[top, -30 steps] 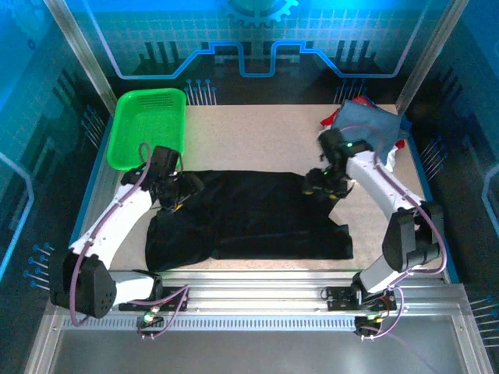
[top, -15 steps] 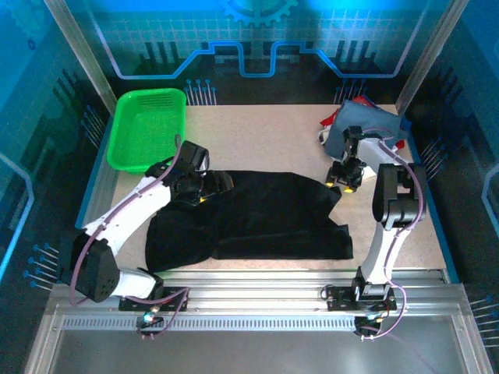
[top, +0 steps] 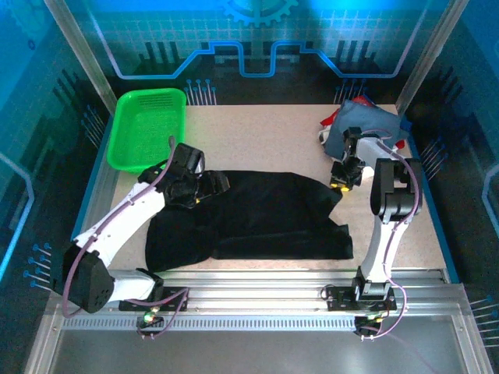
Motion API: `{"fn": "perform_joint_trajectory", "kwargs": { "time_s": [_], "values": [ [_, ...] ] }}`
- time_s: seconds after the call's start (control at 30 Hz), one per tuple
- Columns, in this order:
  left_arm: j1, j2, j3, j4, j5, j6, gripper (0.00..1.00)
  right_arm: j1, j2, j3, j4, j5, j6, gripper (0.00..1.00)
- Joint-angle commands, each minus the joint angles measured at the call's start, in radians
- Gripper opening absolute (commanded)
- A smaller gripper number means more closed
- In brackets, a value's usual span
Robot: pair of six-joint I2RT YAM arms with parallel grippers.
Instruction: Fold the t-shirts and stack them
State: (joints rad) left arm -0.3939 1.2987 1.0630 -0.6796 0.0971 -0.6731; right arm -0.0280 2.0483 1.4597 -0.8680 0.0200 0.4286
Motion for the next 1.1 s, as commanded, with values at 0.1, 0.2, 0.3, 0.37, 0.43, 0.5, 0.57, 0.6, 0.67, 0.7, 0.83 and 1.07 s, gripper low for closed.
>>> {"fn": "perform_joint_trajectory", "kwargs": {
  "time_s": [0.1, 0.2, 0.3, 0.37, 0.43, 0.5, 0.57, 0.6, 0.67, 0.7, 0.83, 1.07],
  "values": [
    [-0.002, -0.042, -0.027, -0.048, -0.064, 0.007, 0.77, -0.002, 0.033, 0.009, 0.011, -0.044, -0.003, 0.08],
    [-0.001, -0.05, -0.041, -0.061, -0.09, 0.0, 0.77, -0.002, 0.017, 0.034, 0.002, -0.037, -0.001, 0.0],
    [0.006, -0.057, -0.064, -0.067, -0.112, -0.006, 0.77, -0.003, 0.008, 0.074, -0.016, -0.036, 0.002, 0.0],
    [0.02, -0.062, -0.08, -0.071, -0.125, -0.012, 0.78, -0.003, -0.001, 0.109, -0.032, -0.023, 0.0, 0.0],
    [0.036, -0.068, -0.097, -0.074, -0.132, -0.021, 0.78, -0.002, -0.012, 0.144, -0.048, 0.003, -0.007, 0.0],
    [0.057, -0.073, -0.116, -0.071, -0.137, -0.031, 0.78, -0.001, -0.022, 0.184, -0.064, 0.033, -0.021, 0.0],
    [0.071, -0.076, -0.141, -0.064, -0.142, -0.04, 0.78, 0.002, -0.026, 0.232, -0.077, 0.067, -0.039, 0.0],
    [0.076, -0.076, -0.156, -0.056, -0.139, -0.042, 0.78, 0.005, -0.024, 0.256, -0.085, 0.086, -0.052, 0.0],
    [0.082, -0.069, -0.183, -0.049, -0.14, -0.049, 0.78, 0.012, -0.011, 0.303, -0.097, 0.122, -0.08, 0.0],
    [0.085, -0.066, -0.193, -0.049, -0.141, -0.053, 0.78, 0.018, -0.001, 0.327, -0.105, 0.141, -0.096, 0.0],
    [0.09, -0.056, -0.226, -0.04, -0.142, -0.067, 0.78, 0.051, 0.044, 0.4, -0.102, 0.219, -0.16, 0.0],
    [0.116, -0.062, -0.202, -0.083, -0.201, -0.096, 0.79, 0.095, 0.121, 0.514, -0.098, 0.373, -0.235, 0.0]
  ]
}}
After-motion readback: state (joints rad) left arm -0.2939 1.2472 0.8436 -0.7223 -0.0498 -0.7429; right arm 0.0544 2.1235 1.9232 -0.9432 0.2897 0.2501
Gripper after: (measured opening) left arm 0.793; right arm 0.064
